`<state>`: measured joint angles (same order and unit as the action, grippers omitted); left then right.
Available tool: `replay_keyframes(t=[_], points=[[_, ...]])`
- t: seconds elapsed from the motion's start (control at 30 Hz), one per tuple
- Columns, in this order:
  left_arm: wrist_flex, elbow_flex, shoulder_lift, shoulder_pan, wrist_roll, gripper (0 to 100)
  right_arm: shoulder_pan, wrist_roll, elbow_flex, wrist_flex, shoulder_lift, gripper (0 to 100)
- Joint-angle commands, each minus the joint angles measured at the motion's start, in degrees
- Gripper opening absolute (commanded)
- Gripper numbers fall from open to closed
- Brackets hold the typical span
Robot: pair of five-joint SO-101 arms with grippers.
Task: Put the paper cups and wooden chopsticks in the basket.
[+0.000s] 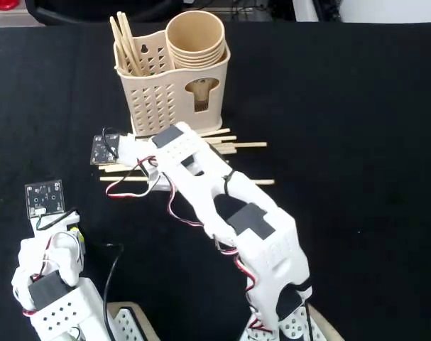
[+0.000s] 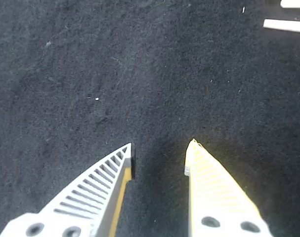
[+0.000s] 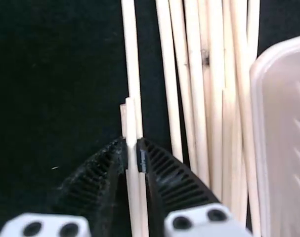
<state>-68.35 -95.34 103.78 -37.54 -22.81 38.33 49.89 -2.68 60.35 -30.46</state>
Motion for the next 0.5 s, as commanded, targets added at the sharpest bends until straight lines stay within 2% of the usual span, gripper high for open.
replay_keyframes(t=[0.0,0.23,0.47], points=[[0.7,0.5,0.2,0.5,-0.2,19,1.9,0.6,1.5,1.1,0.1,1.2],[0.6,0.5,0.2,0.5,-0.2,19,3.0,2.3,8.9,-0.1,5.7,1.6],[0.6,0.5,0.2,0.5,-0.2,19,3.5,2.3,11.7,-3.8,6.4,12.3]])
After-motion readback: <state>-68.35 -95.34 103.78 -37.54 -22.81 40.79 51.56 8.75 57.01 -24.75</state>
